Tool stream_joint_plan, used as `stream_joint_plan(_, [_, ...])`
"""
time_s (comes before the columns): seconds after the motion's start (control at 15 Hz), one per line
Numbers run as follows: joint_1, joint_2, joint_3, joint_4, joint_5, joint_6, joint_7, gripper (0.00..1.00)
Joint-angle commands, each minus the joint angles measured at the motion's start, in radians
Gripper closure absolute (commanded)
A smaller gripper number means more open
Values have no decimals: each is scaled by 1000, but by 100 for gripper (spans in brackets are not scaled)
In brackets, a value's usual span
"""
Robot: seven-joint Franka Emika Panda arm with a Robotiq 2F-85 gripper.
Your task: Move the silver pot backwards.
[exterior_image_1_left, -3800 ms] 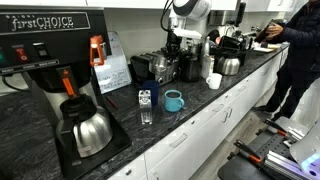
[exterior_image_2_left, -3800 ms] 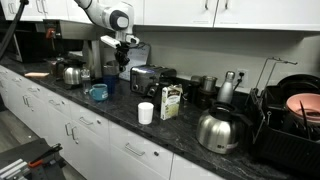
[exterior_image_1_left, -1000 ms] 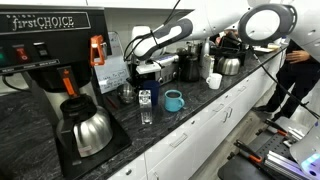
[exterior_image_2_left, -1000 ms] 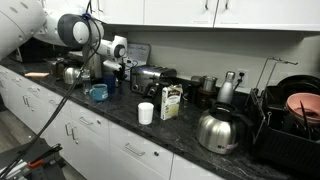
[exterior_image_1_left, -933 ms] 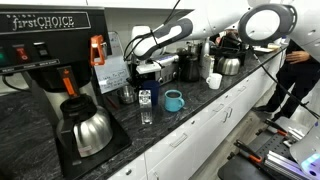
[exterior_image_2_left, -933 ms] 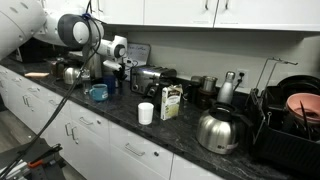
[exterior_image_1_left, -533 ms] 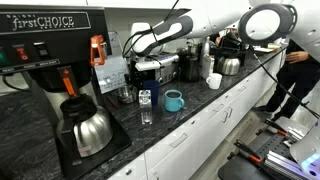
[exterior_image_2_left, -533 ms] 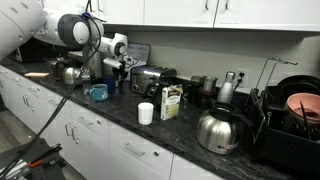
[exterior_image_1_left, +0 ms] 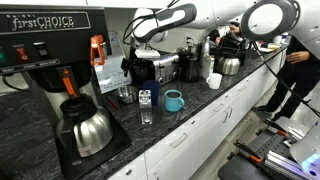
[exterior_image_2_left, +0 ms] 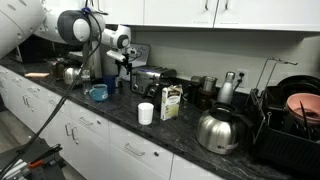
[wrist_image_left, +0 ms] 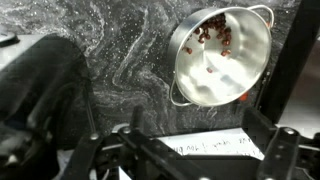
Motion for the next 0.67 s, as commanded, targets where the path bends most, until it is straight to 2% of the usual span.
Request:
stream_joint_plan(0.0, [-34,-49,24,-40,30,2,-28,0])
stream_joint_plan(0.6, [-41,-118,3,-184,25,82,26,0])
